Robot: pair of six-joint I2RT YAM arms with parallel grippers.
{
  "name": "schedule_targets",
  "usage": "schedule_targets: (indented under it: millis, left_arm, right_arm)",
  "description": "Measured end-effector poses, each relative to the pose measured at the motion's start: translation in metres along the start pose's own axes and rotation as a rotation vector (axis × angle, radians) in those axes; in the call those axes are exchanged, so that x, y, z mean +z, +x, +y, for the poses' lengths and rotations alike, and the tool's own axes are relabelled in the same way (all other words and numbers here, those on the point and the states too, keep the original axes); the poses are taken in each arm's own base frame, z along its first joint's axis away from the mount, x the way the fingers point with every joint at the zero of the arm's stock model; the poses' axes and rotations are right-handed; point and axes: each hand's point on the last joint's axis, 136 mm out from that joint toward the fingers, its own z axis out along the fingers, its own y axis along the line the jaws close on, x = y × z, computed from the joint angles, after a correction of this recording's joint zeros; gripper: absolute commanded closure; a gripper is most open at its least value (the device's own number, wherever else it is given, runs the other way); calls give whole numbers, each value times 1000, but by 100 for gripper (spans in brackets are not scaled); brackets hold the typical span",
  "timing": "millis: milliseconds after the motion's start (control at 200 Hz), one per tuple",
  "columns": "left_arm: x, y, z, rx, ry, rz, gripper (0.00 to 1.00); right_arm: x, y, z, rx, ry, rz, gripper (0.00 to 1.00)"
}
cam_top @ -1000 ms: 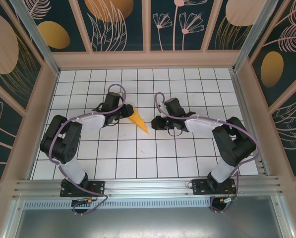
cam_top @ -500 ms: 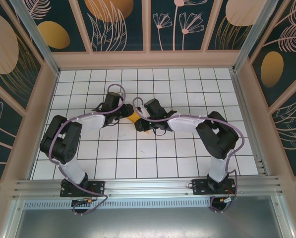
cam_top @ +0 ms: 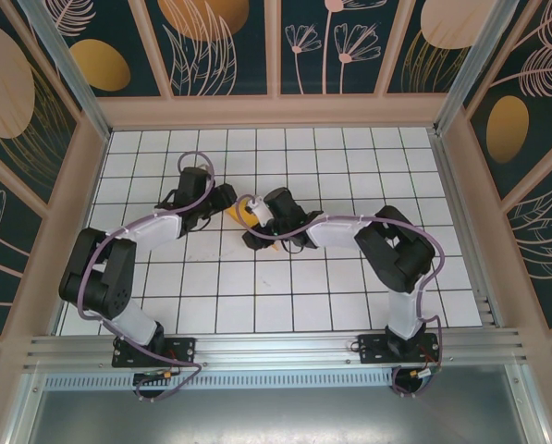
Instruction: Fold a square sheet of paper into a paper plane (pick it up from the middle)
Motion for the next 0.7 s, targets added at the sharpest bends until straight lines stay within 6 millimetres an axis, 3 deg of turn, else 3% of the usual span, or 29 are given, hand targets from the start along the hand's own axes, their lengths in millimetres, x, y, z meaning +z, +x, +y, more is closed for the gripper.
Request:
schedule_targets:
  millis: [140, 265, 390, 525, 701]
  left_arm:
    - [-3, 3, 12, -31, -24, 6, 40]
    - [-7, 6, 14, -41, -25, 6, 37]
    - [-14, 6, 14, -43, -18, -2, 34]
    - [-22, 6, 12, -45, -6, -16, 33]
    - [-29, 11, 11, -42, 18, -17, 34]
  right_arm:
    - [7, 5, -7, -5, 26, 9, 51]
    - [15, 18, -13, 6, 45, 38, 65]
    - [16, 16, -15, 31, 45, 30, 82]
    - [12, 13, -19, 94, 17, 6, 94]
    - [-6, 17, -23, 222, -44, -23, 99]
